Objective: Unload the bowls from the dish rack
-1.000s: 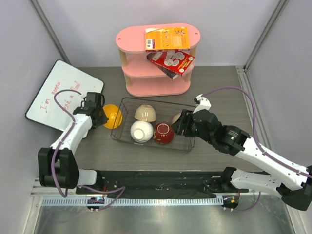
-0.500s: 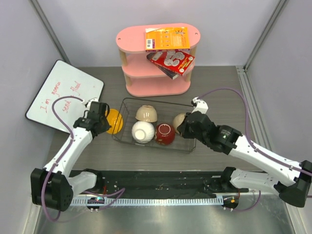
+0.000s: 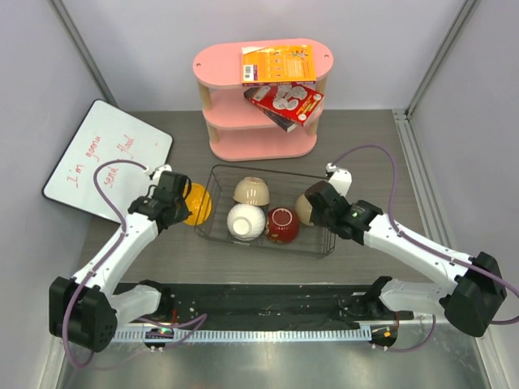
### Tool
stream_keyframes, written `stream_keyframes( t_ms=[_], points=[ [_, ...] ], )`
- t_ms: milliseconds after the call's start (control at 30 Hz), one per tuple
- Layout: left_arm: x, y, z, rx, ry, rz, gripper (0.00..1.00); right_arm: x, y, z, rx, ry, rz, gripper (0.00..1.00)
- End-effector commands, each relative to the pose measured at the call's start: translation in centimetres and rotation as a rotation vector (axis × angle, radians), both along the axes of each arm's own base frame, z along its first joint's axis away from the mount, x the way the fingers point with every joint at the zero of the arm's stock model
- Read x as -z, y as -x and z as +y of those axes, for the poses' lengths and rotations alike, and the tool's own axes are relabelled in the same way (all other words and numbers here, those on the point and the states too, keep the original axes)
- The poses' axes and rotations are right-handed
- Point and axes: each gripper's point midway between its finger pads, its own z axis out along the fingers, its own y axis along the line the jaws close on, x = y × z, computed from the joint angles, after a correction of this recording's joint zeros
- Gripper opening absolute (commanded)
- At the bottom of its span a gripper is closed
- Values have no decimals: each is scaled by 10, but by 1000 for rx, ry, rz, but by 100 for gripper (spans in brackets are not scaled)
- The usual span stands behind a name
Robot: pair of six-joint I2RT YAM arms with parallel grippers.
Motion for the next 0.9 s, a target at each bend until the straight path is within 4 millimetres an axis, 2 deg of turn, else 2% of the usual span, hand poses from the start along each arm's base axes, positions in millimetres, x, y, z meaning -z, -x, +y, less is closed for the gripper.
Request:
stream_keyframes(
  t_ms=[0,167,333,433,500,567,600,867],
  points=[
    [-14,-8,-19,18,71,-76,0,-9,-24,-28,127,40,-48,1],
    [-16,-8,-20,25,66,-90,0,-14,-52,-49,195,112,-51,1],
    [-16,-8,-18,38,46,-92,0,-13,-75,-50,204,132,-25,1],
    [-17,-7,-18,44,47,-95,0,-11,-87,-57,228,146,-35,1],
    [-16,-8,-20,58,49,-99,0,0,-98,-65,241,157,-2,1],
    [-16,-8,-19,64,40,-100,0,1,-108,-63,234,149,17,1],
    [-16,-9,-19,66,40,-101,0,12,-113,-65,238,168,44,1],
    [-7,-4,-25,77,74,-81,0,14,-147,-59,229,186,12,1]
  ],
)
